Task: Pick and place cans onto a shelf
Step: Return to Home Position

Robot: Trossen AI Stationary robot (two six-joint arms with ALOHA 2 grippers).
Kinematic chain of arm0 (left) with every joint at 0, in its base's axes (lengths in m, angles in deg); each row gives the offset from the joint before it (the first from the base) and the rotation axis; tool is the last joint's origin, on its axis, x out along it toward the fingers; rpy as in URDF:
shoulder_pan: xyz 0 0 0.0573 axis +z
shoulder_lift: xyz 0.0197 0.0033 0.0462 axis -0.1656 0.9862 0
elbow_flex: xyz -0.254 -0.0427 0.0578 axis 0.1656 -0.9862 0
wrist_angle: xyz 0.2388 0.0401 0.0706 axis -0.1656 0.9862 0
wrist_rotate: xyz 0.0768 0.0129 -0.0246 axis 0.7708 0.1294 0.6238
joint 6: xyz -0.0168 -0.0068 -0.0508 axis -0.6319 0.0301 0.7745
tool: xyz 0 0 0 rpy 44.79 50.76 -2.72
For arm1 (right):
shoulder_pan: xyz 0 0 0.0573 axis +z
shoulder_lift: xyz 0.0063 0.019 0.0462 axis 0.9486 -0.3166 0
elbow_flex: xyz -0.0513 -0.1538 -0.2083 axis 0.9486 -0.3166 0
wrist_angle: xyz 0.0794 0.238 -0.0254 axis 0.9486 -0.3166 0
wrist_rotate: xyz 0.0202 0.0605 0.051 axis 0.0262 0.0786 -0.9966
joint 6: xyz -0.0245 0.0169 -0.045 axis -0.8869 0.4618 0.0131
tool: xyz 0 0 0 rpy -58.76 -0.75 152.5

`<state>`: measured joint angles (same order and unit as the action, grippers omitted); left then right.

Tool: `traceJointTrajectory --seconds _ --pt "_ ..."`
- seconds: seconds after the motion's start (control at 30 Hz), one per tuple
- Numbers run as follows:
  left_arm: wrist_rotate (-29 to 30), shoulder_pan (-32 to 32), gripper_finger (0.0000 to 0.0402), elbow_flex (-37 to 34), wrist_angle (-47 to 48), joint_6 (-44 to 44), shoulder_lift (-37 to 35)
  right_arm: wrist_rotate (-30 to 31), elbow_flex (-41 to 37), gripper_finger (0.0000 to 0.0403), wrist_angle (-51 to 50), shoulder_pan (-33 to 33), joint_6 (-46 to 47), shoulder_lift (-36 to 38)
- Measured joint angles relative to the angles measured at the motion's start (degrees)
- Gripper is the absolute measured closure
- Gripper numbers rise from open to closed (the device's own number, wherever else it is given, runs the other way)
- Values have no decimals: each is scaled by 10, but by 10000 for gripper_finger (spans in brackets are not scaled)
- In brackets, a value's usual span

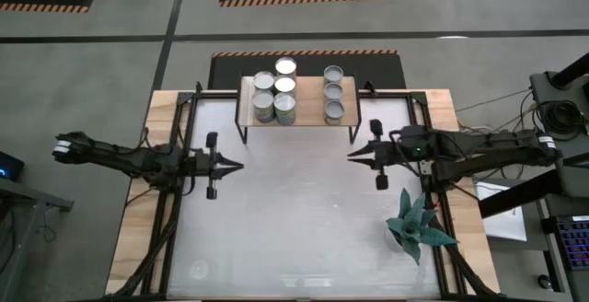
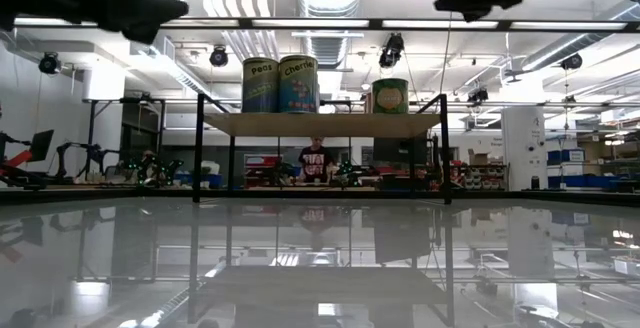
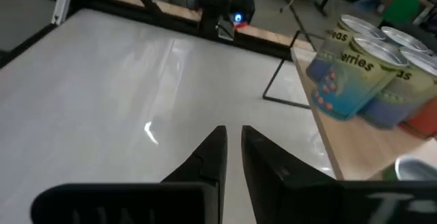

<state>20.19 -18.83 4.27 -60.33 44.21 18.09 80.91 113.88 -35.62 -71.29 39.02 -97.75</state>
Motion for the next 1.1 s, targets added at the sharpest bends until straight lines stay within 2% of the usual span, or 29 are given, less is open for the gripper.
traceJointTrajectory --seconds 0.1,0.2,0.43,0.57,0.8,1.1 --pt "0 0 401 -56 -72 -3 -25 0 -54 369 44 0 9 43" --pt "0 0 401 -90 -104 -29 -47 0 -106 369 87 0 10 83" --pt "0 0 401 -108 -96 -40 -96 0 -201 369 168 0 9 160" --pt "-1 0 401 -108 -57 -33 -117 0 -237 369 193 0 2 197" --pt "-25 0 401 -115 -36 -10 -139 0 -280 369 194 0 0 291" --pt "-27 0 401 -131 -41 1 -151 2 -322 369 182 0 -12 427"
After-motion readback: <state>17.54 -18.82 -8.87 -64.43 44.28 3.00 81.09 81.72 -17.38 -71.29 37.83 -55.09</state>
